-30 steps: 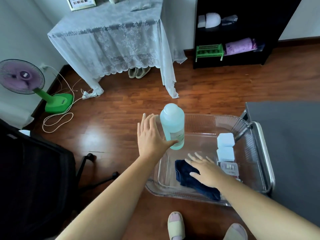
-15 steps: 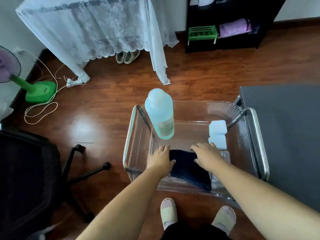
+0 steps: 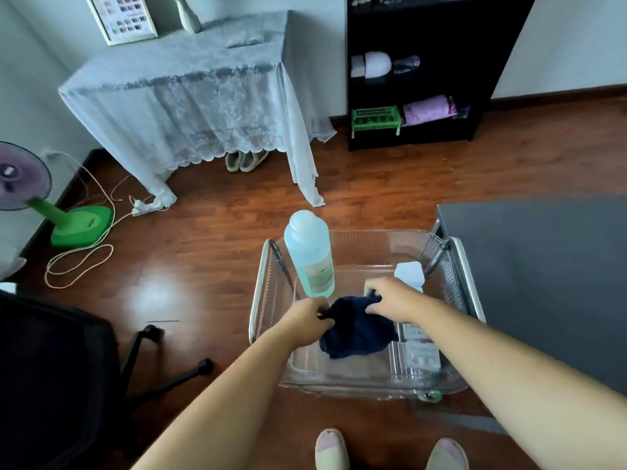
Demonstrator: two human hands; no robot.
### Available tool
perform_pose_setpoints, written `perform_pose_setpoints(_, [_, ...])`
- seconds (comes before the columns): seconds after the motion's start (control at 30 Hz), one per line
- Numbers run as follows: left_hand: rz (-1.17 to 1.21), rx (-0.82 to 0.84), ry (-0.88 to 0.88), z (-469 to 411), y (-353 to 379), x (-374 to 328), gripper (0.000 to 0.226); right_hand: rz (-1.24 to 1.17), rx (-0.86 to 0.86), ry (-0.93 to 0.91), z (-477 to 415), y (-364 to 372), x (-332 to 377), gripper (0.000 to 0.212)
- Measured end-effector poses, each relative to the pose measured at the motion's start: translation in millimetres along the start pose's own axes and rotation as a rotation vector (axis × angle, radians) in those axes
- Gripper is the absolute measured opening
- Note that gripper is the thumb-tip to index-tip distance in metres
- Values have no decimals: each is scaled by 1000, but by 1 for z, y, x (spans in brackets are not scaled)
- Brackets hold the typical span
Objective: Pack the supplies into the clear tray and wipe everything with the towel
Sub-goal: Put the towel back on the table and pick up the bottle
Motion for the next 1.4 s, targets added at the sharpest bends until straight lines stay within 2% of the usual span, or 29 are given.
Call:
perform_pose_setpoints(0.27, [58, -159, 214, 36, -89, -101, 5, -77, -357, 5, 76, -130, 17, 19])
perform_pose_setpoints(0.37, [46, -240, 364, 45, -109, -161, 14, -129, -465, 5, 117, -175, 3, 19])
perform_pose_setpoints(0.43, [14, -250, 468, 50, -108, -208, 16, -148, -543, 40, 150, -201, -17, 17])
perform_pose_setpoints(0.53, [-3, -204, 599, 57, -88, -270, 3, -179, -634, 122, 200, -223, -58, 16])
perform_pose_setpoints(0.63, [-10, -139, 701, 66, -54, -321, 9, -226, -723, 200, 247, -233, -102, 15])
perform_pose_setpoints(0.7, [-22, -68, 737, 68, -29, -345, 13, -232, -728, 244, 271, -235, -128, 12])
perform_pose_setpoints(0.77, [-22, 42, 732, 66, 2, -359, 15, -227, -664, 306, 287, -230, -153, 8])
perform_pose_setpoints(0.9, [-48, 305, 609, 51, 68, -352, 17, -194, -363, 435, 294, -201, -193, 5])
perform_pose_setpoints(0.97, [-95, 369, 564, 42, 93, -340, 22, -174, -255, 464, 289, -187, -205, 7])
perform_pose_setpoints(1.07, [-289, 258, 561, 22, 108, -327, 25, -135, -204, 470, 265, -171, -217, 10])
perform_pose_setpoints(1.2, [-419, 82, 524, 1, 109, -309, 24, -123, -362, 430, 231, -163, -227, 15])
perform_pose_setpoints(1.4, [-302, -57, 558, -10, 82, -294, 34, -103, -501, 351, 207, -179, -219, 24])
Point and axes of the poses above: each hand's wrist, its own z-axis away from the middle knuckle, its own y-axis out of the palm, x = y × z, the point moved 10 cm from there along -z, towards the middle knuckle, and after that the axes turned 1 degree about -y, right-handed, at the moved point
